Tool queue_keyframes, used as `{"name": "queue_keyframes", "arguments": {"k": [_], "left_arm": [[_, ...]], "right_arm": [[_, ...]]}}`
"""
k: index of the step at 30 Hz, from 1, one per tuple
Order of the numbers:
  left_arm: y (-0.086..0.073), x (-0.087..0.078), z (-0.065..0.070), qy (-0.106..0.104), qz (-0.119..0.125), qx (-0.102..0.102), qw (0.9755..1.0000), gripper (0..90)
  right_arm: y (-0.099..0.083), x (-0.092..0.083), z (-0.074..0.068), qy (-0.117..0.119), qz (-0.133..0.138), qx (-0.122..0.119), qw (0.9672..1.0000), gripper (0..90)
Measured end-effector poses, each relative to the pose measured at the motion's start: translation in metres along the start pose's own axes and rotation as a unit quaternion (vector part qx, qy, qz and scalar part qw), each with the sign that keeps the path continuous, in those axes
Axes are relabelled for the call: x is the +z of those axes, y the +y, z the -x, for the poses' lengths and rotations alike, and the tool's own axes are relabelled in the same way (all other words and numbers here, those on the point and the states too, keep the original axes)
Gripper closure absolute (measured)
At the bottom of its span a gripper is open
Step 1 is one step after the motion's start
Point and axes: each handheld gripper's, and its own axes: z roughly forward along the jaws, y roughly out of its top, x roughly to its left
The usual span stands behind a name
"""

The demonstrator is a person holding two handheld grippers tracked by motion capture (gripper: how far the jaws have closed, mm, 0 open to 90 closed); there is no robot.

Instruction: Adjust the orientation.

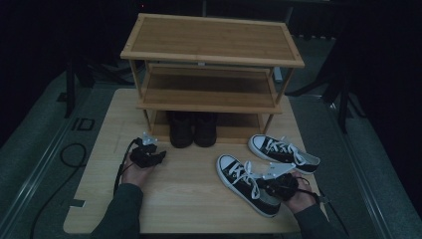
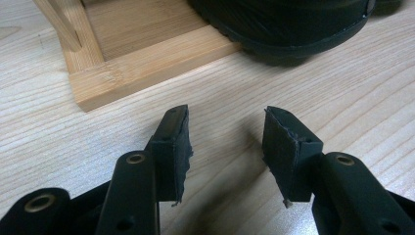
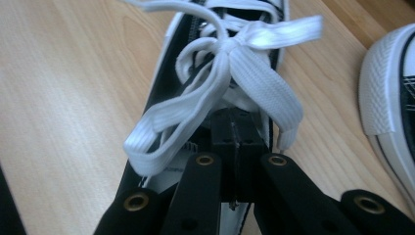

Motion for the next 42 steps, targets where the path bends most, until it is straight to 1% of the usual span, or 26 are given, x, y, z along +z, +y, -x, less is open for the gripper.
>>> {"name": "queue_keyframes", "arguments": {"k": [9, 14, 16, 18, 19, 22, 24, 28, 35, 41, 42], "left_arm": [[0.000, 0.000, 0.000, 0.000, 0.002, -0.002, 1.0000, 53.1], [0.000, 0.000, 0.000, 0.000, 0.001, -0.001, 1.0000, 53.1], [0.000, 0.000, 0.000, 0.000, 0.001, -0.001, 1.0000, 53.1], [0.000, 0.000, 0.000, 0.000, 0.002, -0.001, 1.0000, 53.1], [0.000, 0.000, 0.000, -0.001, 0.002, -0.001, 1.0000, 53.1], [-0.001, 0.000, 0.000, -0.001, 0.003, -0.002, 1.0000, 53.1], [-0.001, 0.000, 0.000, -0.001, 0.003, -0.002, 1.0000, 53.1], [-0.001, 0.000, 0.000, -0.001, 0.003, -0.002, 1.0000, 53.1], [-0.001, 0.000, 0.000, 0.000, 0.005, -0.002, 1.0000, 53.0], [-0.001, 0.000, 0.001, 0.000, 0.004, -0.002, 1.0000, 53.0], [-0.001, 0.000, 0.001, 0.000, 0.004, -0.002, 1.0000, 53.0]], "right_arm": [[-0.001, 0.001, 0.012, -0.008, -0.002, 0.004, 1.0000, 90.0], [0.000, 0.001, 0.015, -0.017, -0.006, 0.001, 0.9998, 90.0], [-0.001, 0.000, 0.018, -0.025, -0.008, 0.005, 0.9996, 90.0], [-0.002, -0.002, 0.020, -0.022, -0.005, 0.006, 0.9997, 90.0], [-0.003, -0.003, 0.019, -0.020, -0.005, 0.007, 0.9998, 90.0], [-0.003, -0.008, 0.018, -0.013, -0.003, -0.003, 0.9999, 90.0], [-0.003, -0.011, 0.017, -0.008, 0.002, -0.010, 0.9999, 90.0], [-0.004, -0.021, 0.017, -0.002, 0.010, -0.013, 0.9999, 87.8], [-0.004, -0.029, 0.018, -0.005, 0.014, -0.016, 0.9998, 87.2], [-0.001, -0.037, 0.016, -0.009, 0.020, -0.027, 0.9994, 87.1], [0.000, -0.039, 0.017, -0.011, 0.021, -0.026, 0.9994, 87.2]]}}
